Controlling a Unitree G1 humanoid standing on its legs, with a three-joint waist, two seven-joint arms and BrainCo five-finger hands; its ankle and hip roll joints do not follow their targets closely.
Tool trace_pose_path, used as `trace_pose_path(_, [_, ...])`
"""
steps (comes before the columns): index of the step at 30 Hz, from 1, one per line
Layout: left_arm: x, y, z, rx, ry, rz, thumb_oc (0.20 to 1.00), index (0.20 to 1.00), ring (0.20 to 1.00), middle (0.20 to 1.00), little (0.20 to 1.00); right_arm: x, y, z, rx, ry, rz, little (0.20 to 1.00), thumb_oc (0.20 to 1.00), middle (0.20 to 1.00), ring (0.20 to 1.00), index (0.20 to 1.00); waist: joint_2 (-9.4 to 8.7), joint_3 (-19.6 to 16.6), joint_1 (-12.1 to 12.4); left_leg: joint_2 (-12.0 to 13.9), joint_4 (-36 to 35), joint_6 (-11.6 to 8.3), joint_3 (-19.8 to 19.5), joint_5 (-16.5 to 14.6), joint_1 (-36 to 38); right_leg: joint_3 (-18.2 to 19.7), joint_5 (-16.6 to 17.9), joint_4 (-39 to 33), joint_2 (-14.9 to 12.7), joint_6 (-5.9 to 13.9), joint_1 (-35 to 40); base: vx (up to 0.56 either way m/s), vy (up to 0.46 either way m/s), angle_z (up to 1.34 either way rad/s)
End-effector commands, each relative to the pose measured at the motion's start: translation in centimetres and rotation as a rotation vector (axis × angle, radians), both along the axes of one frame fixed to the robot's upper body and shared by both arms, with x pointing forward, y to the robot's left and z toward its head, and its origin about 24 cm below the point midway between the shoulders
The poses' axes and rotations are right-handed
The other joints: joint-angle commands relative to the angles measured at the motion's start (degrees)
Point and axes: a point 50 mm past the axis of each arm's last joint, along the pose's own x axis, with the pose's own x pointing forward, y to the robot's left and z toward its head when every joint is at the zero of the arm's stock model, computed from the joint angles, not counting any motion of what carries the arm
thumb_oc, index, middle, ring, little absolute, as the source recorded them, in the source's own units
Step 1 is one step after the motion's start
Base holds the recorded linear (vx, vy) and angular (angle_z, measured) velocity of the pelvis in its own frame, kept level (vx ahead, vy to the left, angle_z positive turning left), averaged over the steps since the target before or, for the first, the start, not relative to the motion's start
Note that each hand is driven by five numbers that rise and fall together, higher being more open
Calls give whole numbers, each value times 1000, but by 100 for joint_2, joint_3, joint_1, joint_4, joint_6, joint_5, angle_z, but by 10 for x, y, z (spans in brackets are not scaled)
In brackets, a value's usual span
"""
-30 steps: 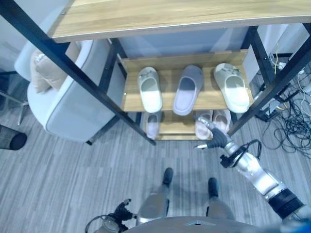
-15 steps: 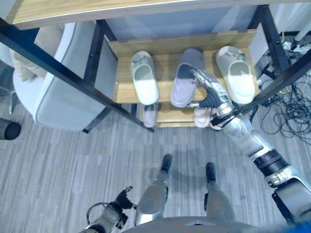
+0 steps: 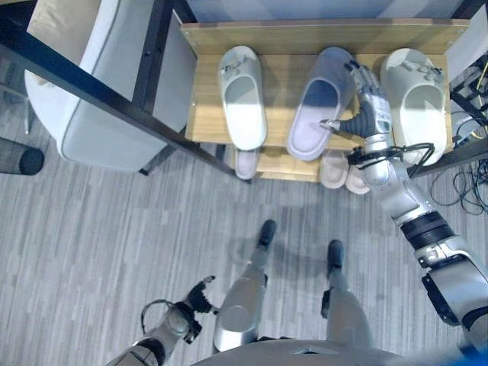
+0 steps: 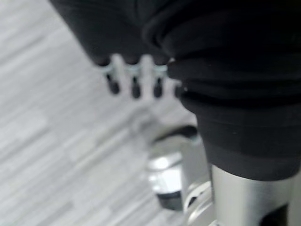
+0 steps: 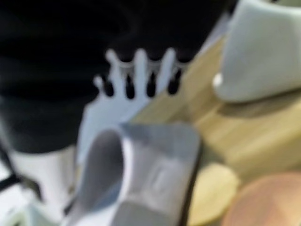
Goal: Arrange the slippers neatly on the shoe rack.
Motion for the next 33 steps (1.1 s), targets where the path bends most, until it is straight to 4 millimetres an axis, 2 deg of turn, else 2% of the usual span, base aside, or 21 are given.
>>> trace_pose_path(1, [31, -36, 7, -27, -110, -35, 1000, 1000, 1000, 1000, 1000, -5, -7, 35, 56, -155, 14, 1000, 1000, 1000, 1000, 1000, 44, -87, 138, -369, 836, 484, -292, -791, -598, 502, -902, 704, -111, -73, -218, 0, 0, 0])
trace_pose_path(6, [28, -41, 5, -18, -103, -67, 1000, 1000, 1000, 1000, 1000, 3, -14, 38, 132, -151, -14, 1000, 1000, 1000, 1000, 1000, 76, -28, 223, -424, 956, 486, -295, -821, -758, 526, -859, 661, -160, -63, -288, 5, 16, 1])
trace_pose_path(10, [27, -46, 4, -24, -93, -81, 1000, 1000, 1000, 1000, 1000, 7, -10, 41, 145, -147, -6, 1000, 1000, 1000, 1000, 1000, 47, -34, 274, -435, 965, 493, -303, -838, -770, 510, -805, 577, -179, -58, -275, 24, 20, 2])
trace_pose_path(15, [24, -56, 3, -50, -92, -86, 1000, 1000, 1000, 1000, 1000, 11, -21, 29, 152, -91, -49, 1000, 1000, 1000, 1000, 1000, -2, -102, 329, -529, 1132, 446, -394, -909, -901, 362, -825, 511, -225, -59, -188, 38, -9, 11])
trace_pose_path(18, [21, -55, 1, -46, -71, -88, 1000, 1000, 1000, 1000, 1000, 19, -24, 19, 220, -23, -64, 1000, 1000, 1000, 1000, 1000, -38, -158, 403, -544, 1108, 442, -420, -900, -930, 271, -793, 439, -228, -47, -161, 35, 7, 21])
trace_pose_path(21, [19, -52, -1, -39, -61, -76, 1000, 1000, 1000, 1000, 1000, 23, -28, 17, 193, 11, -85, 1000, 1000, 1000, 1000, 1000, -83, -156, 461, -560, 1115, 437, -442, -905, -927, 217, -800, 414, -240, -36, -119, 31, 4, 10])
trace_pose_path(22, [19, -52, -1, -38, -60, -71, 1000, 1000, 1000, 1000, 1000, 24, -31, 17, 191, 16, -97, 799, 799, 799, 799, 799, -93, -152, 477, -563, 1124, 434, -450, -907, -930, 205, -811, 419, -243, -37, -116, 0, 0, 0])
trace_pose_path(23, [18, -51, -1, -34, -58, -69, 1000, 1000, 1000, 1000, 1000, 25, -33, 18, 187, 17, -112, 376, 376, 376, 376, 376, -100, -140, 481, -569, 1139, 431, -455, -912, -942, 194, -823, 435, -247, -39, -112, 13, 4, 6])
trace_pose_path(24, [17, -50, -2, -29, -55, -63, 1000, 1000, 1000, 1000, 1000, 27, -37, 18, 198, 18, -143, 200, 200, 200, 200, 200, -104, -110, 488, -583, 1177, 430, -478, -921, -960, 164, -839, 466, -259, -40, -113, 8, 8, 6])
trace_pose_path(28, [15, -47, -3, -23, -52, -40, 1000, 1000, 1000, 1000, 1000, 29, -48, 17, 233, 20, -205, 200, 200, 200, 200, 200, -88, -32, 497, -627, 1218, 429, -495, -932, -972, 136, -851, 503, -266, -34, -115, -8, 20, 10])
trace_pose_path(33, [9, -47, -6, -18, -28, -24, 1000, 1000, 1000, 1000, 1000, 25, -49, 15, 240, 0, -206, 200, 200, 200, 200, 200, -91, -2, 467, -640, 1215, 436, -488, -934, -954, 112, -852, 512, -284, -32, -97, 1, 18, 9])
